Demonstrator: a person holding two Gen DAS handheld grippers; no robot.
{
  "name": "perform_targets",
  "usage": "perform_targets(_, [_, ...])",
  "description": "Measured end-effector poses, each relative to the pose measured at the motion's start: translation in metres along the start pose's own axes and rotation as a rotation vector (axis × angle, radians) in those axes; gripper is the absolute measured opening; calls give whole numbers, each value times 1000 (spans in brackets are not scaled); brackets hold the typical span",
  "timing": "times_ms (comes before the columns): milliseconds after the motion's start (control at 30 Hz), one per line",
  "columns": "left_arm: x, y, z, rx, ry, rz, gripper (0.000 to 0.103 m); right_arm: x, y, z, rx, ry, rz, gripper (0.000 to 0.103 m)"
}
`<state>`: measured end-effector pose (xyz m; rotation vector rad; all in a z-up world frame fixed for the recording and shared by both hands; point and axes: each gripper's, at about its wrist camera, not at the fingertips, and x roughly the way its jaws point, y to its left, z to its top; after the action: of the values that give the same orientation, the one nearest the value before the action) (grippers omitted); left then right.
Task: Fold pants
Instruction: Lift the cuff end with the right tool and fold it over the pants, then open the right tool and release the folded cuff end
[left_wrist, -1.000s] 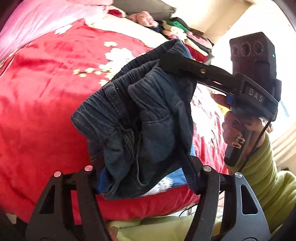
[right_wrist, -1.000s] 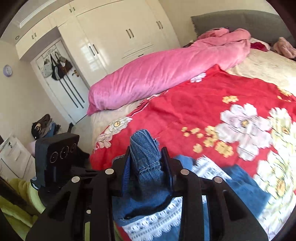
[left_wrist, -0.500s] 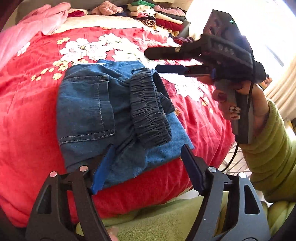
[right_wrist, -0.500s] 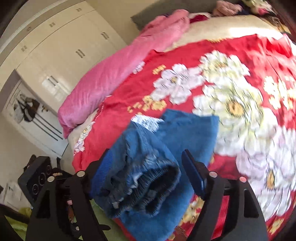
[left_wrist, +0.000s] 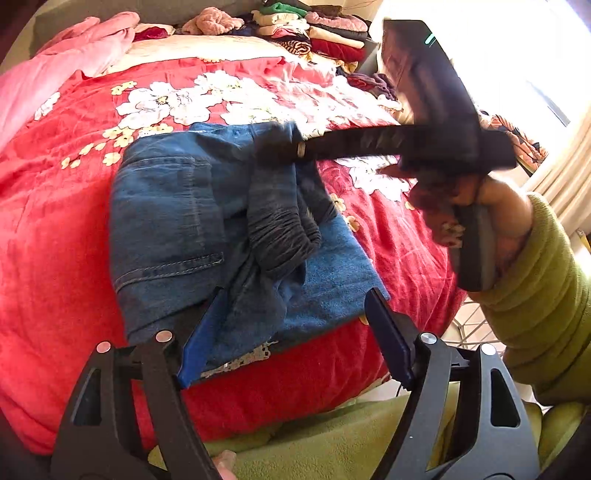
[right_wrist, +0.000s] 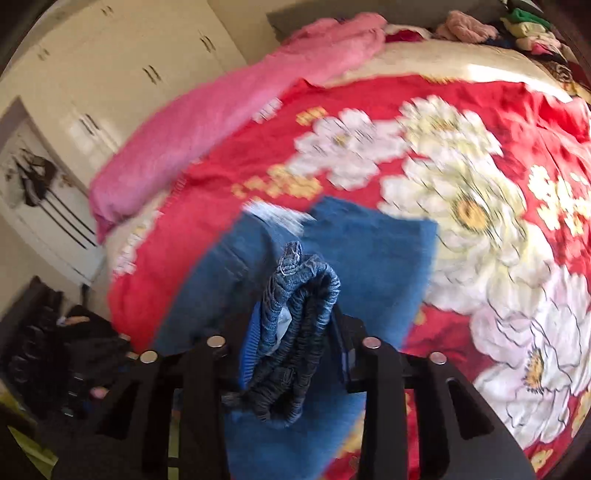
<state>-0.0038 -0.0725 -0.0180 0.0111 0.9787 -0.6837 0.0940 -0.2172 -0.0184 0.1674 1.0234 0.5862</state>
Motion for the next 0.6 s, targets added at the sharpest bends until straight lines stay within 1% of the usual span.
perform_targets(67, [-1, 0, 0, -3, 0, -2, 69, -2, -6, -2, 39, -10, 11, 45])
perform_targets(100, [-3, 0, 1, -5, -3, -4, 69, -6, -6, -3, 46, -20, 14, 50])
perform_targets(167, [-5, 0, 2, -11, -8, -5, 70, -16, -6, -3, 48, -45, 18, 57])
perform_targets(233, [-10, 0, 4, -13, -20, -3, 74, -28, -2, -4, 32, -74, 7, 57])
perform_targets(267, [-12, 0, 4, -14, -25, 0, 74, -35, 0, -4, 25, -88, 5, 59])
perform_targets(333, [-17, -1, 5, -16, -37, 6, 75, -49, 5, -6, 12, -122, -1, 66])
perform_targets(433, [-24, 0, 6, -21, -55, 15, 80, -70, 13, -11, -21, -164, -19, 67])
perform_targets(467, [-26, 0, 6, -24, -61, 18, 81, -76, 16, -13, -33, -175, -27, 74])
perform_targets(500, [-29, 1, 7, -26, -68, 23, 82, -82, 18, -16, -46, -187, -35, 77])
perform_targets(600, [-36, 4, 8, -34, -87, 38, 85, -101, 27, -25, -104, -213, -64, 77])
